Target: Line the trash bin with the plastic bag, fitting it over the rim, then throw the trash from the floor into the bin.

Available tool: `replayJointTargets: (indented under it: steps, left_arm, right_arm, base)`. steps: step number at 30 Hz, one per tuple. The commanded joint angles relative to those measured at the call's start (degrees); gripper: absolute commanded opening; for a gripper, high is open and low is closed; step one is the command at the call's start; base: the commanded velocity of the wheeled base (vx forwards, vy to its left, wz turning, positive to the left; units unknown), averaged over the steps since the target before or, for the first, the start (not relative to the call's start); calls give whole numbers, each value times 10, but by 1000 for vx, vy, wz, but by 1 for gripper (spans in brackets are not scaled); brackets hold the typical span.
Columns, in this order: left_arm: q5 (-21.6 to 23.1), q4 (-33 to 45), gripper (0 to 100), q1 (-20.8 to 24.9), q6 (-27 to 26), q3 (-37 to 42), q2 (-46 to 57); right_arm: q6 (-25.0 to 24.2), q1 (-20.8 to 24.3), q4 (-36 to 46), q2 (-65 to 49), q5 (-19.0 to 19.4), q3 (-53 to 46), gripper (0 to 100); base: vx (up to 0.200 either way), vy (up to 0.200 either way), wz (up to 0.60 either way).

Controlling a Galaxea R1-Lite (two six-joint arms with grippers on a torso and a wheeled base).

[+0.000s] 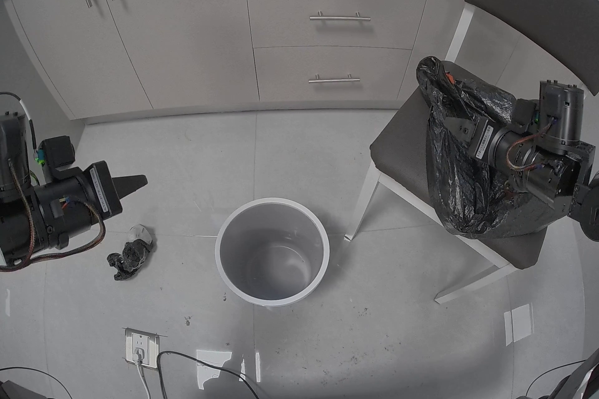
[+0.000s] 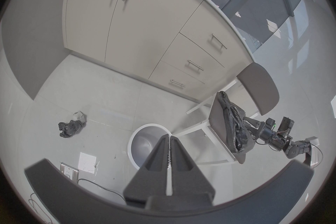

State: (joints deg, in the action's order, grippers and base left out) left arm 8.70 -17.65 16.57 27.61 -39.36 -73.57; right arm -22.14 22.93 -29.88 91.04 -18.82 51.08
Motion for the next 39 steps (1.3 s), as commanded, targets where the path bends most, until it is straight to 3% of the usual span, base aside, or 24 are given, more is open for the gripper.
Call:
replayJointTargets:
  steps: [1,10,33,34,39]
  left_arm:
    - [-7,-1,0,-3,0,0,-25]
    - [-10,-3,0,0,-1,1,-34]
    - [-10,-44,0,-3,2,11,-70]
    - [-11,-52,0,-3,2,12,-71]
    - [-11,-56,0,-2,2,11,-75]
  right_arm:
    - [4,-15,-1,15,-6,-15,100]
    - [3,-47,-12,37,-6,-21,100]
    - [0,-62,-80,114,-8,-3,100]
    - [-3,-68,-79,118,-8,6,0]
    - [-12,-78,-80,120,-6,11,0]
  base:
    - [0,0,0]
    - [0,0,0]
    - [0,0,0]
    - [0,0,0]
    - [0,0,0]
